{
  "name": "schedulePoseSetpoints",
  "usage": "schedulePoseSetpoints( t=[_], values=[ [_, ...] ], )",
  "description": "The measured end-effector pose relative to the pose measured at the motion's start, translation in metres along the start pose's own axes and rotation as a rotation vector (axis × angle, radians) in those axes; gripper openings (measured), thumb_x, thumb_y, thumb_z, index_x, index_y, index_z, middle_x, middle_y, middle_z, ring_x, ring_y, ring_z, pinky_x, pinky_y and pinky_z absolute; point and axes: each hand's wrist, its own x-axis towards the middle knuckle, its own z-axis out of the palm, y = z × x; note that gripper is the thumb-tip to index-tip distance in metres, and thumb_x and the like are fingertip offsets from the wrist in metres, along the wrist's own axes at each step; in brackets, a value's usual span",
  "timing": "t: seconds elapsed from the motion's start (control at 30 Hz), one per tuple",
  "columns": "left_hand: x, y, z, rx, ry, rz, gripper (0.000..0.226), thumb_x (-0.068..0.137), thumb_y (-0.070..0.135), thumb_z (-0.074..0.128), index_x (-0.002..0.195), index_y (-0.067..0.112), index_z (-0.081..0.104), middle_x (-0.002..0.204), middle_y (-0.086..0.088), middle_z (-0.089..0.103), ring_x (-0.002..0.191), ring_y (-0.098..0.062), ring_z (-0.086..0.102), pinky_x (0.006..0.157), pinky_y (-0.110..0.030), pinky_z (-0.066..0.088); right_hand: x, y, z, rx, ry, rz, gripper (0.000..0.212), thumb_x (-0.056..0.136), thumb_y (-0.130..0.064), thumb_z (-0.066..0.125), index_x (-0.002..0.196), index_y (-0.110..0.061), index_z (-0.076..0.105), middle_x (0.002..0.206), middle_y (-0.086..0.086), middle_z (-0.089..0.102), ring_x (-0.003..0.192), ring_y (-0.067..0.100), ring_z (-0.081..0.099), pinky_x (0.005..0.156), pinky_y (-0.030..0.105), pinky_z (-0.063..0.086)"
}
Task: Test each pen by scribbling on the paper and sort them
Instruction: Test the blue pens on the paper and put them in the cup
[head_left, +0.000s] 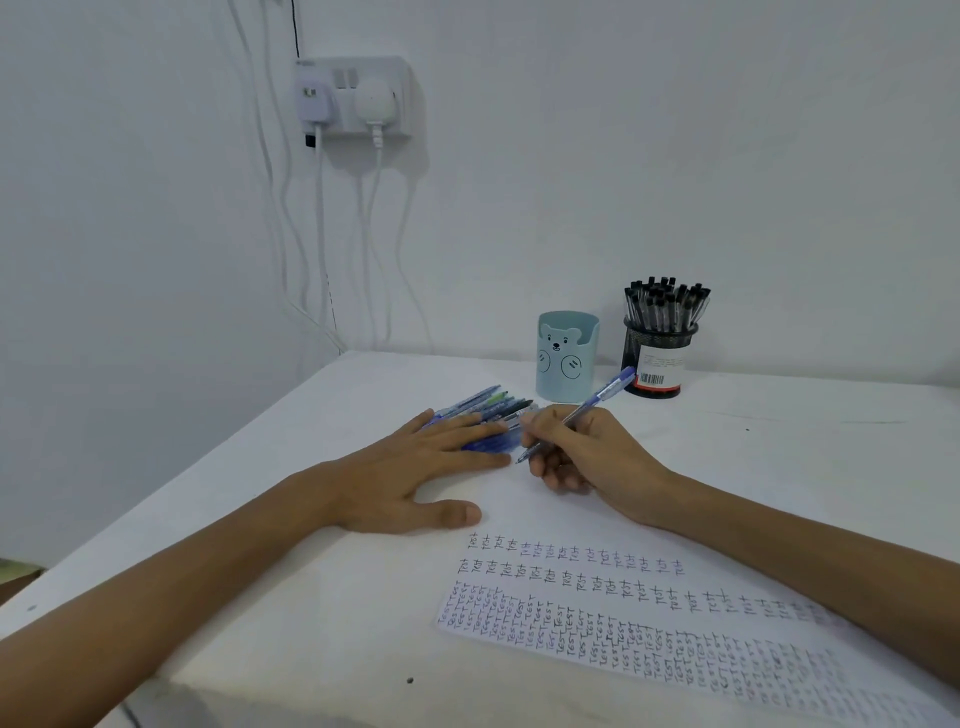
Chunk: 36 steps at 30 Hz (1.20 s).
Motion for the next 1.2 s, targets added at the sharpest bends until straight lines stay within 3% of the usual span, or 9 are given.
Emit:
schedulePoseSetpoints(
  t=[0.13,0.23,0.37,0.57,0.73,0.87,1.0,1.2],
  values=[
    [0.001,-0.007,0.004,0.006,-0.003,-0.053,0.079,0.094,0.078,0.039,0.162,0.04,0.025,0.171,0.022,0.004,0.155,0.004,-0.006,0.129,-0.05,0.006,0.001,0.002,0.0,-0.106,-0.005,0.021,0.024,0.1,-0.018,0.06,0.096,0.006,0.065,0.072,0.011,0.068,0.055,0.019,0.057,0.046,0.025,0.037],
    [0.001,-0.006,0.003,-0.033,-0.025,-0.055,0.086,0.089,0.083,0.041,0.162,0.043,0.02,0.17,0.023,0.001,0.155,0.005,-0.01,0.129,-0.048,-0.001,0.0,0.004,0.0,-0.116,0.038,0.028,0.018,0.098,-0.015,0.061,0.092,0.0,0.068,0.072,0.012,0.069,0.057,0.019,0.059,0.049,0.026,0.044],
    [0.001,-0.004,0.001,-0.071,-0.052,-0.017,0.09,0.085,0.082,0.049,0.161,0.047,0.016,0.17,0.024,-0.006,0.154,0.003,-0.017,0.127,-0.048,-0.014,0.001,0.004,-0.001,-0.107,0.071,0.038,0.023,0.099,-0.015,0.06,0.096,0.007,0.066,0.072,0.013,0.069,0.058,0.021,0.06,0.05,0.026,0.046],
    [0.001,-0.004,0.002,-0.022,-0.094,-0.043,0.097,0.078,0.092,0.044,0.16,0.051,0.013,0.169,0.026,-0.01,0.152,0.004,-0.022,0.126,-0.052,-0.015,0.0,0.001,-0.003,-0.202,0.074,-0.018,0.016,0.096,-0.014,0.061,0.093,0.001,0.066,0.071,0.012,0.07,0.059,0.022,0.062,0.056,0.031,0.049],
    [0.002,-0.002,0.003,-0.008,-0.08,-0.035,0.099,0.078,0.093,0.043,0.161,0.049,0.012,0.17,0.026,-0.005,0.154,0.003,-0.018,0.128,-0.051,-0.008,-0.004,-0.01,0.009,-0.183,-0.116,-0.034,0.014,0.095,-0.008,0.063,0.095,0.005,0.061,0.074,0.015,0.07,0.06,0.028,0.062,0.046,0.031,0.045],
    [0.003,-0.002,0.003,-0.021,-0.066,0.002,0.093,0.079,0.091,0.044,0.158,0.055,0.012,0.169,0.028,-0.003,0.156,-0.001,-0.013,0.128,-0.052,-0.001,-0.005,-0.008,0.025,-0.197,-0.192,-0.054,0.017,0.094,-0.008,0.066,0.089,0.007,0.061,0.067,0.013,0.069,0.051,0.019,0.056,0.047,0.028,0.042],
    [0.004,-0.002,0.003,-0.001,-0.066,0.003,0.097,0.078,0.093,0.042,0.161,0.05,0.013,0.17,0.025,-0.001,0.156,0.0,-0.012,0.128,-0.052,0.0,-0.006,-0.008,0.026,-0.196,-0.196,-0.08,0.011,0.09,-0.001,0.066,0.08,-0.001,0.063,0.063,0.014,0.066,0.044,0.012,0.049,0.048,0.024,0.041],
    [0.004,-0.001,0.002,-0.008,-0.069,-0.005,0.097,0.079,0.092,0.044,0.161,0.05,0.011,0.17,0.026,-0.002,0.156,0.0,-0.012,0.128,-0.052,0.0,-0.006,-0.005,0.026,-0.178,-0.175,-0.107,0.022,0.089,0.001,0.066,0.072,-0.013,0.064,0.062,0.014,0.066,0.045,0.014,0.045,0.047,0.023,0.039]
  ],
)
